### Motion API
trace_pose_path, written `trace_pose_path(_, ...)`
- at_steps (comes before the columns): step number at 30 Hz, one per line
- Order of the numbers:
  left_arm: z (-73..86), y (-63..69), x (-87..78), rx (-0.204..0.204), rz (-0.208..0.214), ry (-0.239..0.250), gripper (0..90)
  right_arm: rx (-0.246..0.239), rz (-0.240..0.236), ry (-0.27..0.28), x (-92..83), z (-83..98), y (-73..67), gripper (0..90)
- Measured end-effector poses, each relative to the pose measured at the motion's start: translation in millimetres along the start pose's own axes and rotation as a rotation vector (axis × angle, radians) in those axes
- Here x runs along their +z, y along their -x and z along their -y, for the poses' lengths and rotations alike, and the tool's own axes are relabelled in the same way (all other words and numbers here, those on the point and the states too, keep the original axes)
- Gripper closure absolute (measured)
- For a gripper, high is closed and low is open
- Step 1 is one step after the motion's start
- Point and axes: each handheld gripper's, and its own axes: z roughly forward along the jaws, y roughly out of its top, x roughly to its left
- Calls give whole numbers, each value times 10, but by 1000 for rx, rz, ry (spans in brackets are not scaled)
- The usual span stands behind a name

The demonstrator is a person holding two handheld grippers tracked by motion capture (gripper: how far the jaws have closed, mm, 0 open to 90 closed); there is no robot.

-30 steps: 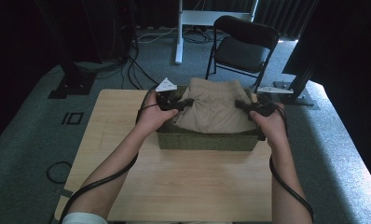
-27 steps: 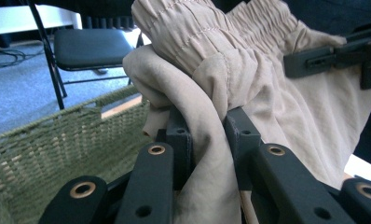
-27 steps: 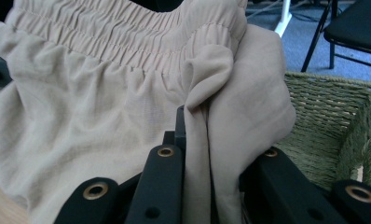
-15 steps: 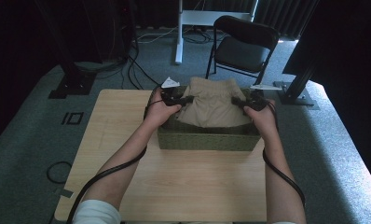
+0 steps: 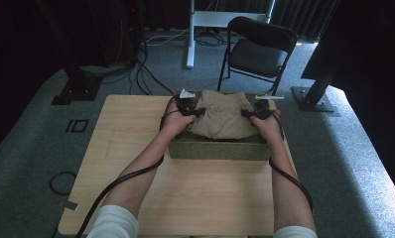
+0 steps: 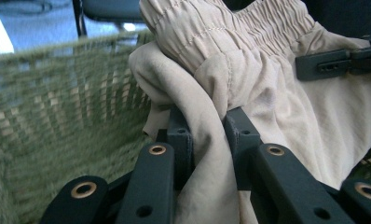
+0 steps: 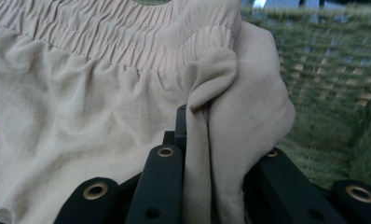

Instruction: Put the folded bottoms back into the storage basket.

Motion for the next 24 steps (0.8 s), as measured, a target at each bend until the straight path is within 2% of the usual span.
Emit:
trace_pose_path(4,86,-39,109,-9,-31,-29,764,20,12,-31,138,63,14,799)
trace_pose_path(7,143,-76,190,-30,-32,-64,763,46,12,-56,223,121,47,799)
trace_pose_path(11,182,-102,273,-30,-35,-91,762,68,33,-102,302,152,64,798)
trace_pose_path(13,209,-129,321,-51,-36,-107,762,73,42,-128,330,145,66,798)
trace_pose_path(17,250,-150,403,-74,-44,-119,757,59,65,-155,389,141,65,797)
trace_pose_path(20,304,-143,463,-76,-56,-122,753,63,81,-179,441,161,79,794)
trace_pose_path(24,328,-147,508,-83,-61,-173,714,45,106,-199,482,175,92,761)
